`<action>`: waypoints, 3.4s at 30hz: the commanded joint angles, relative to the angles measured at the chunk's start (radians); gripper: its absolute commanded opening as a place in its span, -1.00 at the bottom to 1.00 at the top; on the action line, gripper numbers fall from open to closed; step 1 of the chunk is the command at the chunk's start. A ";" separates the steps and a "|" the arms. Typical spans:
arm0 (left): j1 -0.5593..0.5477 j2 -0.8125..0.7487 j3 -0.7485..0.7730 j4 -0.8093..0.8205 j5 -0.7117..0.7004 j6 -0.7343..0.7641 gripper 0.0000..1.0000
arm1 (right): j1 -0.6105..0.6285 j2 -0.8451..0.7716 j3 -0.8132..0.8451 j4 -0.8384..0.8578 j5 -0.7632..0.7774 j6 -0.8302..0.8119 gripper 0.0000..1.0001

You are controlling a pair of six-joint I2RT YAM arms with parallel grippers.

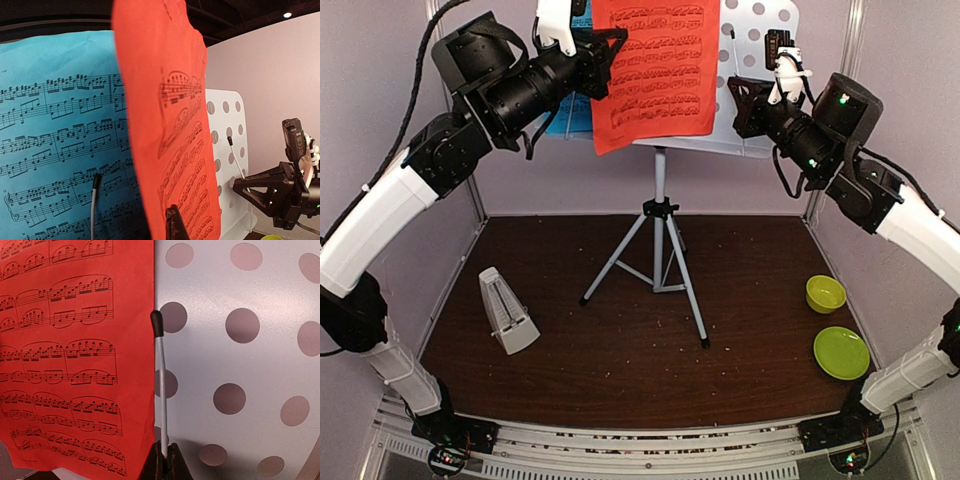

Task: Set up the instrument practice props

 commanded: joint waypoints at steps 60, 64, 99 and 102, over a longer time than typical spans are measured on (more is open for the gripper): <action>0.098 0.386 0.439 0.006 0.381 0.141 -0.82 | -0.004 -0.046 -0.098 0.184 -0.080 -0.055 -0.54; 0.097 0.379 0.436 0.001 0.374 0.149 -0.68 | -0.003 -0.047 -0.097 0.178 -0.077 -0.052 -0.39; 0.108 -0.146 -0.089 -0.253 0.033 -0.057 0.95 | -0.004 -0.239 -0.157 -0.100 -0.061 0.073 1.00; 0.134 -0.214 -0.192 -0.283 0.025 -0.137 0.96 | -0.005 -0.262 -0.178 -0.170 -0.052 0.110 1.00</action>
